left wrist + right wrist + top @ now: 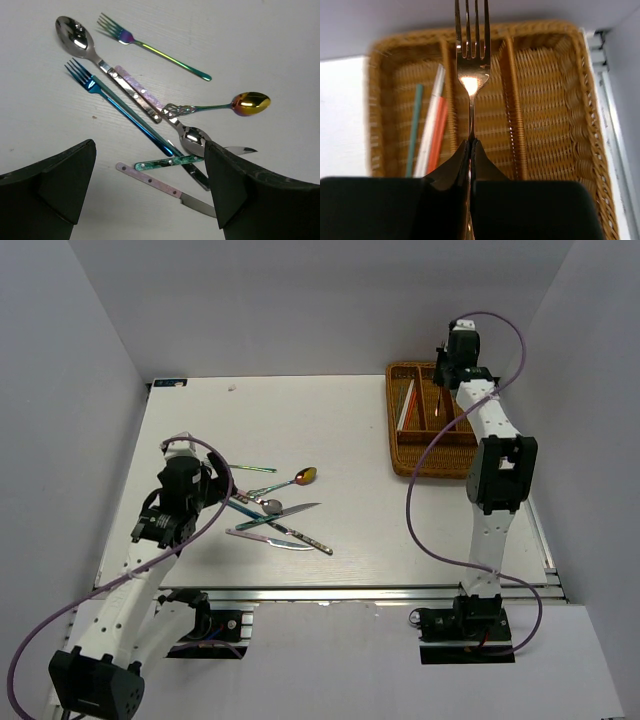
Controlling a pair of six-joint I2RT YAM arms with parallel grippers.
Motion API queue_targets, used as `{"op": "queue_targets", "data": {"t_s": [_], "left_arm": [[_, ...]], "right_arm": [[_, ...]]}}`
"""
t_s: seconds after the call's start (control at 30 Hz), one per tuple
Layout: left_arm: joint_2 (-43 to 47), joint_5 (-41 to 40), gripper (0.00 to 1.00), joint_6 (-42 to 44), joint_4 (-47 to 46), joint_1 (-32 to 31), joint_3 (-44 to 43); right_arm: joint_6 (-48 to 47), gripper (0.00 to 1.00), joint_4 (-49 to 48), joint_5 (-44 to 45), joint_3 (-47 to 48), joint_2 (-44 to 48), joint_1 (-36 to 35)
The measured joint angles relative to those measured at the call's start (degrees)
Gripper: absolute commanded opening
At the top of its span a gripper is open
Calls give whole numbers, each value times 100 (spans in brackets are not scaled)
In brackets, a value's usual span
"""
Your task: Sort the eating utensils into containers
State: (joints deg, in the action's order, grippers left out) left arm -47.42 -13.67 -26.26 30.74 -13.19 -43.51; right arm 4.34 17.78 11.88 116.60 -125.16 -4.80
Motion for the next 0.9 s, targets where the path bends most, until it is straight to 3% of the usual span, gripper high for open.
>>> {"op": "queue_targets", "data": {"t_s": [0.2,0.43,0.5,0.53,0.57,0.73,0.8,0.9], "left_arm": [[-527,-273,98,-186,297,11,-199],[-1526,-452,98,-743,516,26,-1237],[-1749,-487,98,-896,501,28,-1480],[-1869,-509,98,-984,474,26,-1593],[-1974,-529,98,-1069,452,26,-1683],[-2632,-673,98,-1539,365,26,-2059],[-2922,-769,91,-1818,315,26,-2162],[-3314,-1086,89,-2406,310,15,-2256]], "right_arm": [[-24,0,-74,-240,411,-1047,127],[-15,2,-264,-442,750,-1493,146],[31,31,-321,-514,787,-1493,184],[68,56,-363,-546,798,-1493,214],[136,66,-400,-566,813,-1493,245],[358,70,-503,-564,697,-1419,363],[498,70,-527,-553,365,-1185,387],[721,71,-450,-422,-341,-533,339]]}}
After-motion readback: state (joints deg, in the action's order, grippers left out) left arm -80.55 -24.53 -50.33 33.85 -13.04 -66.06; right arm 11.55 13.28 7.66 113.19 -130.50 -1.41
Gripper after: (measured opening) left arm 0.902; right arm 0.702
